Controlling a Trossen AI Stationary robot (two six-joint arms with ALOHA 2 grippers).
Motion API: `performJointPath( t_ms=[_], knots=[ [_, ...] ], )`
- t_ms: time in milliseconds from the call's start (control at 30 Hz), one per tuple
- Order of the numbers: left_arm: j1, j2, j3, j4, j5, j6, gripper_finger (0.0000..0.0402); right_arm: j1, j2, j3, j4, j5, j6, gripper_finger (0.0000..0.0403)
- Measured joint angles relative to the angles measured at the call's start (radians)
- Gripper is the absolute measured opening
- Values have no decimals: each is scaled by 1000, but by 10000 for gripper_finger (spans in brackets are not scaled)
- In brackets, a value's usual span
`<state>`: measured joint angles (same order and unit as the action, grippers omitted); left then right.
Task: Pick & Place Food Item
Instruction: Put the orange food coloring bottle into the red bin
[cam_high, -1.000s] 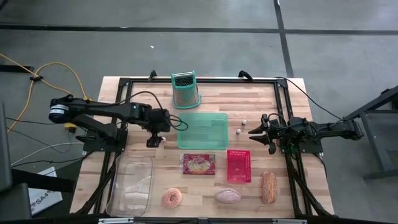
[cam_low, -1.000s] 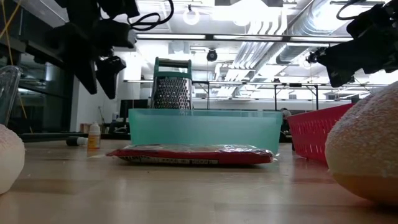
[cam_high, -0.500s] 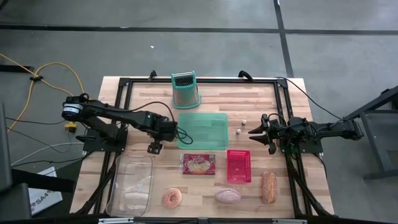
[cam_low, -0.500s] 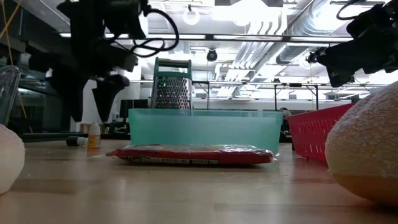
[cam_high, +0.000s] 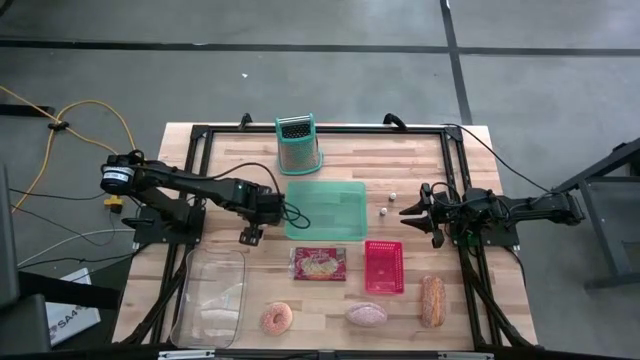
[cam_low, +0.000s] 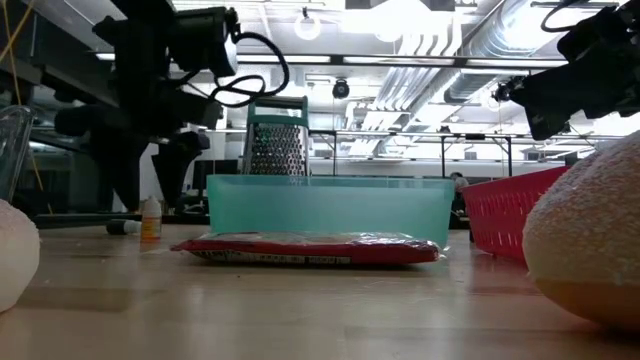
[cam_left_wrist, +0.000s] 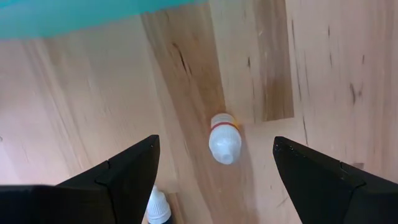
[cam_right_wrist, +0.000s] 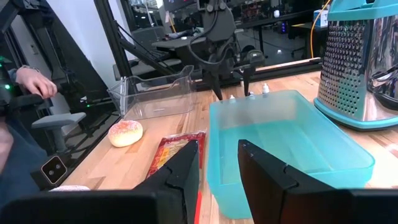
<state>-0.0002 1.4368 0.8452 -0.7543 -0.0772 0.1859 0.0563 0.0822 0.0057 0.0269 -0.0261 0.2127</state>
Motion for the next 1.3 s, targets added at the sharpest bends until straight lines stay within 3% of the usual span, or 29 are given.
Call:
performJointPath(
  t_ms=[200,533,1300],
  knots=[
    [0,0,0,10,0,-7,303,0,0,0,0,0,0,100],
    [0,23,-11,10,5,-49,258,0,0,0,0,0,0,100],
    [0,46,-11,27,28,-43,256,0,0,0,0,0,0,100]
  ],
)
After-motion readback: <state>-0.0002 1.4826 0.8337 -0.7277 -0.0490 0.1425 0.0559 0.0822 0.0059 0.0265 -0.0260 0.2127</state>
